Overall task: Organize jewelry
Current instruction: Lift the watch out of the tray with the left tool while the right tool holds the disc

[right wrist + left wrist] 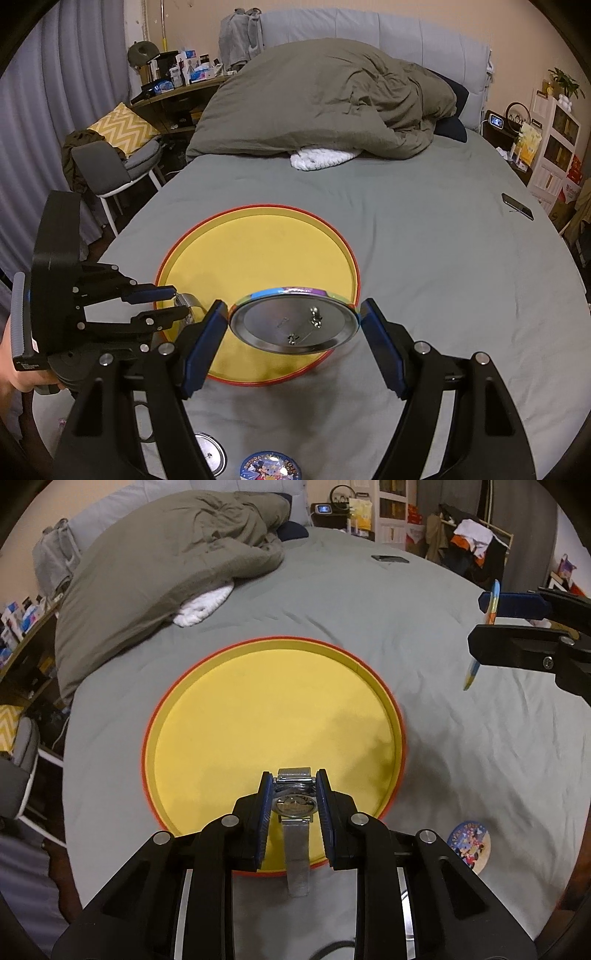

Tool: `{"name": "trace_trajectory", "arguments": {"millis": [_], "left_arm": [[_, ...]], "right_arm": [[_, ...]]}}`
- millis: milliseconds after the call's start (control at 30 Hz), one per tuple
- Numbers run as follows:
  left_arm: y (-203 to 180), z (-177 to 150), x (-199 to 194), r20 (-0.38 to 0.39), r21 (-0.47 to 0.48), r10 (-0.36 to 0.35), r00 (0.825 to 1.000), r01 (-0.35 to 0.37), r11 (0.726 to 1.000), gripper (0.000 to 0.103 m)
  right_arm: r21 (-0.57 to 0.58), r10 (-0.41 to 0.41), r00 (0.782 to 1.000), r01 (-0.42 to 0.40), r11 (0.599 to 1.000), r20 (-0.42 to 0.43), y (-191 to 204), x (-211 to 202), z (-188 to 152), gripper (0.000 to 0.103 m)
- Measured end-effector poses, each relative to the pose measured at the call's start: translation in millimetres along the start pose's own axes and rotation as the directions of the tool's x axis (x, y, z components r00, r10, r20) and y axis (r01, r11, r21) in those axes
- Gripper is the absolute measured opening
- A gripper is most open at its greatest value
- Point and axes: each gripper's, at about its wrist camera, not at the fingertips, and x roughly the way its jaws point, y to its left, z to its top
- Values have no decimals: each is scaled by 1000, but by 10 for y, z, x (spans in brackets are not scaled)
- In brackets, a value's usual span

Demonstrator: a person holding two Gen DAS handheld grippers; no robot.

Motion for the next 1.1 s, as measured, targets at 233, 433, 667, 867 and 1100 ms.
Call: {"name": "trace_trajectory", "arguments": {"millis": [233,433,667,867,1100], "left_arm": [[9,76,-371,43,-1,17,999,-17,1000,22],[-57,136,-780,82,9,24,996,-25,1000,22],[-252,110,-1331,132,39,25,991,-30,999,22],[-533,-91,-1853,172,68,-4,985,-8,998,22],[-846,-453,-2278,202,93,-46,978,27,995,0]], "right_arm": [[-7,-2,1000,2,1000,29,78,-269,60,70],[-17,-4,999,4,1000,53,186,-540,66,70],[-19,-8,997,10,1000,83,273,-952,11,70],[-13,-11,994,12,1000,108,334,-1341,-158,70],[-16,-17,994,18,1000,111,405,-1694,-468,70]]}}
